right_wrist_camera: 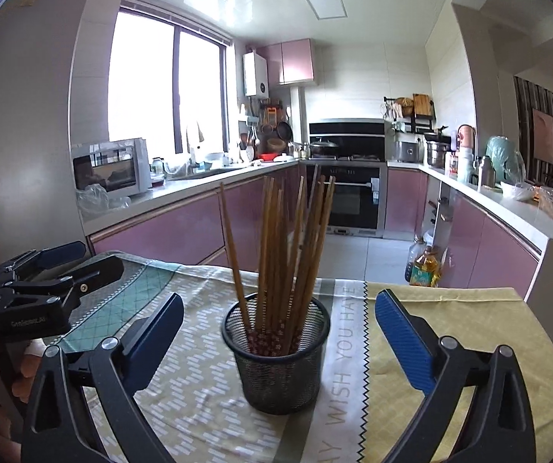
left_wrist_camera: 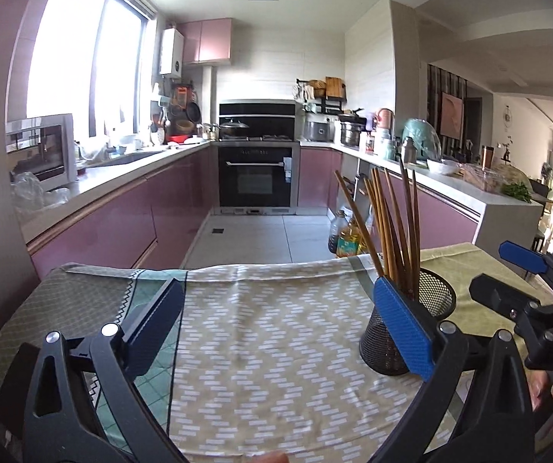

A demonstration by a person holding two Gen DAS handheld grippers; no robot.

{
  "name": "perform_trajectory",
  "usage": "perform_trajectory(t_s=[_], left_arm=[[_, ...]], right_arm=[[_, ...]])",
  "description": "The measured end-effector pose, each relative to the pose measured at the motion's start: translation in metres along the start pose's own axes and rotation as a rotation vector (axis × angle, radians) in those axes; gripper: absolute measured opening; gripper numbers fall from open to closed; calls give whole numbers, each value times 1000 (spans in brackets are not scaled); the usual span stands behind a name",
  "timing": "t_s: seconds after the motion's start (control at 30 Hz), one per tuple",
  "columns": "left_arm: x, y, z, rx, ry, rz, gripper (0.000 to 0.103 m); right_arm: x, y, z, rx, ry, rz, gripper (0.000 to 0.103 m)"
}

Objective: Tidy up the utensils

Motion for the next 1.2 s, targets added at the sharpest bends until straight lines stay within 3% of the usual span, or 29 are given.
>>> perform_trajectory(t_s=[0.47, 1.2], left_arm=[[-5, 12, 42, 63, -88, -13, 97], [-3, 10, 67, 69, -135, -10, 97]], right_arm=[[-2, 4, 26, -44, -59, -34, 96], [-5, 13, 44, -73, -88, -16, 96]])
Point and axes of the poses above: each gripper's, at about its wrist camera, not at the fingertips, and z roughly against the way its jaws point, y to its left, x to its top, the point moved 7 cm from there along -z, roughly the way its jaws point, and after that the axes turned 1 degree about -z, right-handed, at the moved point
